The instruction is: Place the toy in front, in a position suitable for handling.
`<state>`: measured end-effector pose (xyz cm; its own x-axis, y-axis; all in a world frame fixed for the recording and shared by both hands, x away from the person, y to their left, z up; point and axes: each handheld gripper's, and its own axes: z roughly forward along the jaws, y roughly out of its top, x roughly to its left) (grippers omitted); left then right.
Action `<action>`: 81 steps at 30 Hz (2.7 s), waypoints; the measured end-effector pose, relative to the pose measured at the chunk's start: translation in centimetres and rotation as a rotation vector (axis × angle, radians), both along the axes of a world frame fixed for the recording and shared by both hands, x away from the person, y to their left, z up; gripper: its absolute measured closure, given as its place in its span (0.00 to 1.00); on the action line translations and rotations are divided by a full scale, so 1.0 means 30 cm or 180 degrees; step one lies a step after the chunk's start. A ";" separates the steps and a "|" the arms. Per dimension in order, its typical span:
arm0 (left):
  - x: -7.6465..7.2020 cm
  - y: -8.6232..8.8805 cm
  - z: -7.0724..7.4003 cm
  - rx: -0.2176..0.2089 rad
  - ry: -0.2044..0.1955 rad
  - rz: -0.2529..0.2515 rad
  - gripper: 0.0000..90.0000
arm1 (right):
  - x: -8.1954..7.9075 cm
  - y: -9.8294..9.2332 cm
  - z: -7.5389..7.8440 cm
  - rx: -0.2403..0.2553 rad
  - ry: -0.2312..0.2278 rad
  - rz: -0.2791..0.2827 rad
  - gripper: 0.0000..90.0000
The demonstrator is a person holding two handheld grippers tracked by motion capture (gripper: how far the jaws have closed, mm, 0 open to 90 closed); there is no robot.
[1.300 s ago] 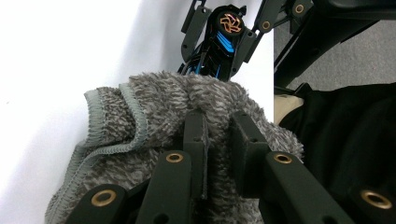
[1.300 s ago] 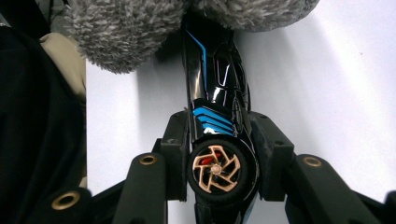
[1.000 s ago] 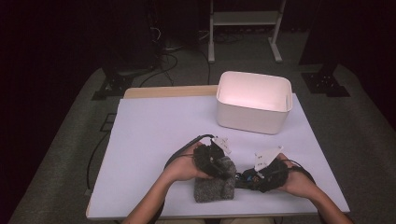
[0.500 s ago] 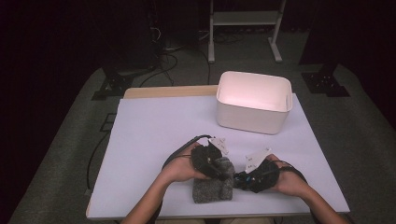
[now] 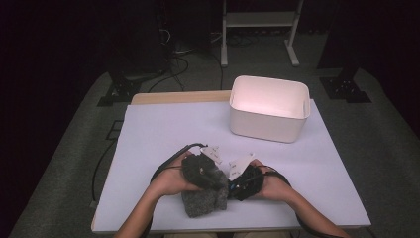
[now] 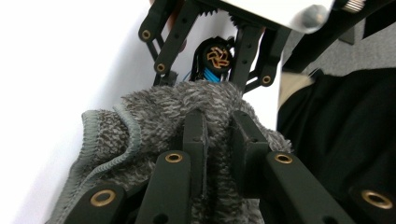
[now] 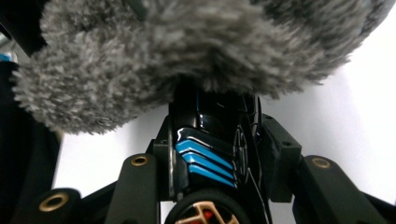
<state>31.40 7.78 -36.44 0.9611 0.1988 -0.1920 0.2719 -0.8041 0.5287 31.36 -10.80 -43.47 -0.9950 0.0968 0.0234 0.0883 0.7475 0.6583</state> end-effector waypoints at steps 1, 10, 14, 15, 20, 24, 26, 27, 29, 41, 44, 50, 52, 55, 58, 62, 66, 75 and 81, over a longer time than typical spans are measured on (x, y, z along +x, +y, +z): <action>-0.001 0.009 -0.012 0.0038 -0.0007 0.0026 0.86 | 0.000 0.012 -0.010 -0.0031 -0.0002 0.0010 0.62; -0.003 0.039 -0.023 -0.0108 0.0024 0.0070 0.86 | -0.002 -0.040 -0.020 0.0105 0.0078 -0.0127 0.59; -0.002 0.034 -0.021 -0.0079 0.0022 0.0068 0.86 | -0.017 -0.101 -0.014 0.0156 0.0089 -0.0242 0.58; -0.001 0.032 -0.019 -0.0064 0.0017 0.0065 0.86 | -0.019 -0.114 -0.016 0.0177 0.0096 -0.0270 0.58; 0.001 0.015 -0.013 -0.0040 0.0017 0.0089 0.87 | -0.029 -0.140 -0.026 0.0216 0.0074 -0.0305 0.71; -0.001 -0.016 -0.006 -0.0062 0.0048 0.0022 0.89 | -0.041 -0.121 -0.019 0.0141 -0.0034 -0.0266 0.73; -0.003 -0.044 -0.003 -0.0054 0.0030 -0.0034 0.89 | -0.043 -0.119 -0.022 0.0168 -0.0033 -0.0282 0.73; -0.002 -0.061 -0.001 -0.0050 0.0029 -0.0075 0.89 | -0.042 -0.120 -0.023 0.0177 -0.0039 -0.0274 0.73; 0.000 -0.098 0.000 -0.0039 0.0014 -0.0136 0.89 | -0.044 -0.117 -0.024 0.0193 -0.0026 -0.0289 0.73; 0.011 -0.108 -0.019 -0.0106 0.0068 -0.0170 0.89 | -0.049 -0.114 -0.030 0.0232 -0.0064 -0.0308 0.73; 0.008 -0.051 -0.019 -0.0088 0.0063 -0.0069 0.89 | -0.049 -0.114 -0.029 0.0228 -0.0045 -0.0321 0.73; -0.005 0.078 -0.012 -0.0109 0.0062 0.0157 0.89 | -0.047 -0.114 -0.029 0.0217 -0.0064 -0.0302 0.73; -0.010 0.104 -0.009 -0.0102 0.0055 0.0212 0.89 | -0.048 -0.113 -0.028 0.0215 -0.0051 -0.0315 0.73; -0.013 0.120 -0.010 -0.0112 0.0055 0.0246 0.88 | -0.047 -0.113 -0.028 0.0215 -0.0036 -0.0318 0.73; -0.011 0.104 -0.012 -0.0101 0.0050 0.0223 0.88 | -0.047 -0.113 -0.028 0.0216 -0.0032 -0.0323 0.73; -0.005 0.059 -0.013 -0.0094 0.0049 0.0149 0.88 | -0.046 -0.114 -0.029 0.0221 -0.0032 -0.0324 0.73; 0.002 -0.001 -0.013 -0.0065 0.0042 0.0032 0.88 | -0.045 -0.113 -0.032 0.0231 -0.0025 -0.0325 0.73; 0.017 -0.127 -0.014 -0.0057 0.0021 -0.0139 0.88 | -0.043 -0.113 -0.034 0.0243 0.0004 -0.0336 0.73; 0.014 -0.117 -0.013 -0.0071 0.0028 -0.0132 0.88 | -0.042 -0.112 -0.034 0.0240 -0.0004 -0.0328 0.73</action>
<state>31.83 4.28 -36.82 0.9666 0.1545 -0.2045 0.2435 -0.8029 0.5442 30.09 -14.15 -44.48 -0.9799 0.1965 0.0333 0.1611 0.6828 0.7126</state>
